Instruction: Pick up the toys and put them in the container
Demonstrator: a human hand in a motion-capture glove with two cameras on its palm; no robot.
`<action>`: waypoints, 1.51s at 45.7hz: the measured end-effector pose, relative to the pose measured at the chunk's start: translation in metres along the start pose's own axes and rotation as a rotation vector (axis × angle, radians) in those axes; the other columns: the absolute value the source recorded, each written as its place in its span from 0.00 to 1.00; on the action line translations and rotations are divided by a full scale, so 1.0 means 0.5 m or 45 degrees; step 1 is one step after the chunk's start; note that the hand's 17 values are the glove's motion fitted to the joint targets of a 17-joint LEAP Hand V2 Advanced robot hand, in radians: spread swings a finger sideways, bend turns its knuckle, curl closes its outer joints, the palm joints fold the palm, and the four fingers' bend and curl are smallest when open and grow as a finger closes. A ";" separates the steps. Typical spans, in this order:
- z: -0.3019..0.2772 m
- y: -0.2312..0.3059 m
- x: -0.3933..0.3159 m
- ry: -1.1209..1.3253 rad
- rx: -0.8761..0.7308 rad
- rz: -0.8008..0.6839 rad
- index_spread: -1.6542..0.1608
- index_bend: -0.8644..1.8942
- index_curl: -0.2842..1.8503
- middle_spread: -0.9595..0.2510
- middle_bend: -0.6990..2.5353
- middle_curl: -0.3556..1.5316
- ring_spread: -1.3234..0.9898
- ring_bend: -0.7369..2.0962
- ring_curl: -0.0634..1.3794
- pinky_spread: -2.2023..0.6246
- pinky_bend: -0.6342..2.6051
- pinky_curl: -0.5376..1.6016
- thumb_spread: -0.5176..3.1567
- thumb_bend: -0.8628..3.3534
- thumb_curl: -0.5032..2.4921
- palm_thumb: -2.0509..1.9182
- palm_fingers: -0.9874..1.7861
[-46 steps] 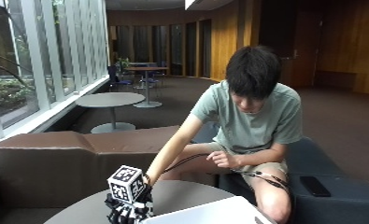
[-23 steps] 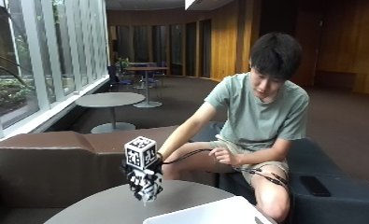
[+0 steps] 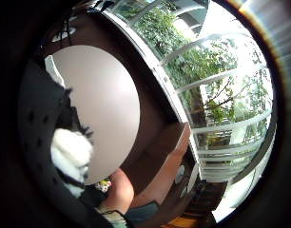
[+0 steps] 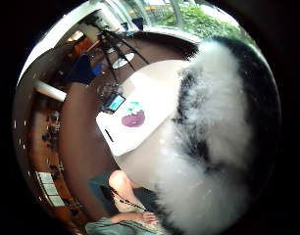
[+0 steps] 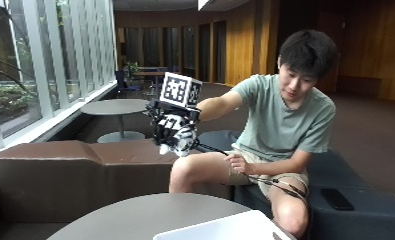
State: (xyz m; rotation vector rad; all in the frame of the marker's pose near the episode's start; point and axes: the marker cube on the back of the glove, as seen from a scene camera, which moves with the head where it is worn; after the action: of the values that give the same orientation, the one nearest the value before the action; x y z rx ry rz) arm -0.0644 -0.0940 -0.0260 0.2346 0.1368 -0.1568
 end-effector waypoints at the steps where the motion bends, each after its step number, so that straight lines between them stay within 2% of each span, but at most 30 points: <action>1: -0.011 -0.013 -0.018 -0.015 0.013 -0.005 0.75 0.71 0.55 0.60 0.58 0.62 0.40 0.68 0.51 0.69 0.51 0.53 0.30 0.21 0.43 0.65 0.68; 10: -0.041 -0.075 -0.151 -0.054 0.000 -0.089 0.75 0.72 0.57 0.61 0.59 0.64 0.40 0.69 0.53 0.69 0.52 0.54 0.30 0.21 0.45 0.65 0.66; 23: 0.007 -0.164 -0.355 -0.087 -0.027 -0.180 0.76 0.72 0.60 0.62 0.60 0.64 0.40 0.70 0.54 0.69 0.53 0.56 0.29 0.20 0.47 0.65 0.65; 27: 0.038 -0.192 -0.401 0.018 0.143 -0.396 0.76 0.72 0.60 0.62 0.60 0.64 0.40 0.70 0.55 0.69 0.53 0.56 0.29 0.20 0.48 0.65 0.64; 29: 0.053 -0.197 -0.421 0.045 0.163 -0.448 0.76 0.72 0.60 0.62 0.60 0.65 0.40 0.70 0.55 0.69 0.53 0.56 0.29 0.20 0.48 0.65 0.64; 46: 0.119 -0.168 -0.480 -0.040 -0.112 -0.353 0.75 0.69 0.62 0.62 0.59 0.64 0.41 0.70 0.55 0.69 0.54 0.57 0.31 0.20 0.49 0.64 0.59; 53: 0.119 -0.159 -0.478 -0.061 -0.114 -0.340 0.75 0.66 0.62 0.61 0.58 0.63 0.42 0.72 0.55 0.69 0.55 0.58 0.33 0.20 0.48 0.63 0.57; 57: 0.130 -0.150 -0.475 -0.077 -0.265 -0.300 0.74 0.64 0.62 0.61 0.57 0.63 0.42 0.72 0.54 0.69 0.55 0.58 0.34 0.20 0.47 0.62 0.56; 62: 0.139 -0.142 -0.469 -0.013 -0.551 -0.248 0.75 0.60 0.61 0.62 0.56 0.61 0.43 0.69 0.53 0.69 0.54 0.58 0.38 0.19 0.45 0.59 0.49; 63: 0.139 -0.140 -0.467 0.013 -0.576 -0.246 0.75 0.58 0.60 0.62 0.55 0.60 0.43 0.67 0.53 0.69 0.55 0.58 0.40 0.18 0.44 0.57 0.44; 64: 0.139 -0.137 -0.464 0.040 -0.591 -0.247 0.75 0.55 0.59 0.62 0.56 0.61 0.44 0.67 0.53 0.69 0.55 0.58 0.41 0.18 0.43 0.56 0.41; 65: 0.138 -0.136 -0.462 0.065 -0.594 -0.251 0.76 0.49 0.57 0.63 0.48 0.57 0.44 0.69 0.54 0.69 0.57 0.59 0.41 0.18 0.42 0.54 0.30; 66: 0.136 -0.135 -0.460 0.084 -0.584 -0.257 0.77 0.44 0.55 0.64 0.46 0.56 0.44 0.69 0.54 0.70 0.59 0.59 0.41 0.17 0.41 0.53 0.26; 68: 0.129 -0.135 -0.457 0.103 -0.536 -0.270 0.77 0.39 0.52 0.66 0.41 0.52 0.47 0.64 0.50 0.72 0.60 0.57 0.41 0.17 0.39 0.50 0.19; 69: 0.125 -0.134 -0.456 0.103 -0.503 -0.276 0.77 0.37 0.50 0.66 0.40 0.52 0.46 0.66 0.51 0.71 0.59 0.56 0.42 0.18 0.38 0.50 0.25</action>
State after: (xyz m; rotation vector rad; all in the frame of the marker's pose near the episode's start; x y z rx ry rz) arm -0.2917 -0.1421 0.0544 -0.1694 0.2702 -0.3312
